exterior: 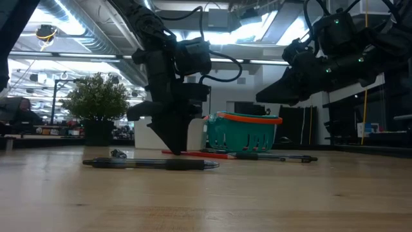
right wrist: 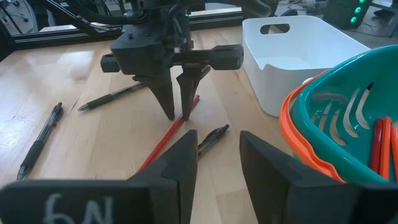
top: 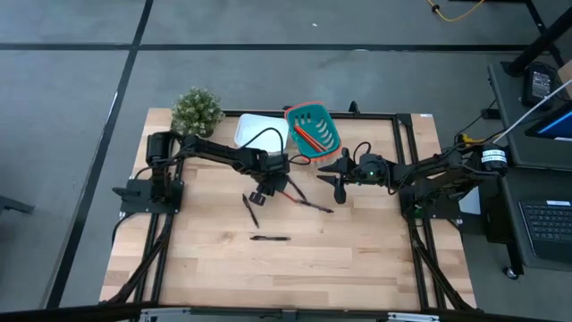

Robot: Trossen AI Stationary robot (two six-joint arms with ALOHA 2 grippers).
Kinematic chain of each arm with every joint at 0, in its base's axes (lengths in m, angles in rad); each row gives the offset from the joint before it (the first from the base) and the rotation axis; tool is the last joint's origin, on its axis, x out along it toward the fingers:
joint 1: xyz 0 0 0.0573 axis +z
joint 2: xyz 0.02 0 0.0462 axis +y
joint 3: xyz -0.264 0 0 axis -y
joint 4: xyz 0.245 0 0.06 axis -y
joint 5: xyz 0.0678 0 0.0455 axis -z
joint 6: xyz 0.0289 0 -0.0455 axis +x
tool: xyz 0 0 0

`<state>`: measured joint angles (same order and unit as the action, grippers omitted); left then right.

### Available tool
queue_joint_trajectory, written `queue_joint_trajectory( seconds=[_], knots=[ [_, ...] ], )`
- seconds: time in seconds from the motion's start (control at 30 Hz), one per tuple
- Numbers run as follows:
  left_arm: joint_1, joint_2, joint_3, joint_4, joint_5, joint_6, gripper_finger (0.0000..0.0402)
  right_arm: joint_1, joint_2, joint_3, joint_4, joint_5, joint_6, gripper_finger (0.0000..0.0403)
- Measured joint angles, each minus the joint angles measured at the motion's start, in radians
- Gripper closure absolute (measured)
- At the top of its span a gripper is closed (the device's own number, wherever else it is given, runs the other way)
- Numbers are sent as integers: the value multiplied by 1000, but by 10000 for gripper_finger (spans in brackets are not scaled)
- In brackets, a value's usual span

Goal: Sort pens & pencils
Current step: Put the red pencil into the dark green bin

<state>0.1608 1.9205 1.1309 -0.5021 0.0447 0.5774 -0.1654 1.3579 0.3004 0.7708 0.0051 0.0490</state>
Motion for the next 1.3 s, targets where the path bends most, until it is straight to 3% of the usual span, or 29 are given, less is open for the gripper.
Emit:
queue_joint_trajectory(
  seconds=[0.43,0.7,1.3],
  knots=[
    [-1,0,-2,-11,5,-25,394,0,0,0,0,0,1,281],
    [-1,-7,-3,-11,3,-49,380,0,0,0,0,0,1,281],
    [9,-82,-10,-72,-2,-55,388,0,0,1,-4,0,23,281]
  ],
)
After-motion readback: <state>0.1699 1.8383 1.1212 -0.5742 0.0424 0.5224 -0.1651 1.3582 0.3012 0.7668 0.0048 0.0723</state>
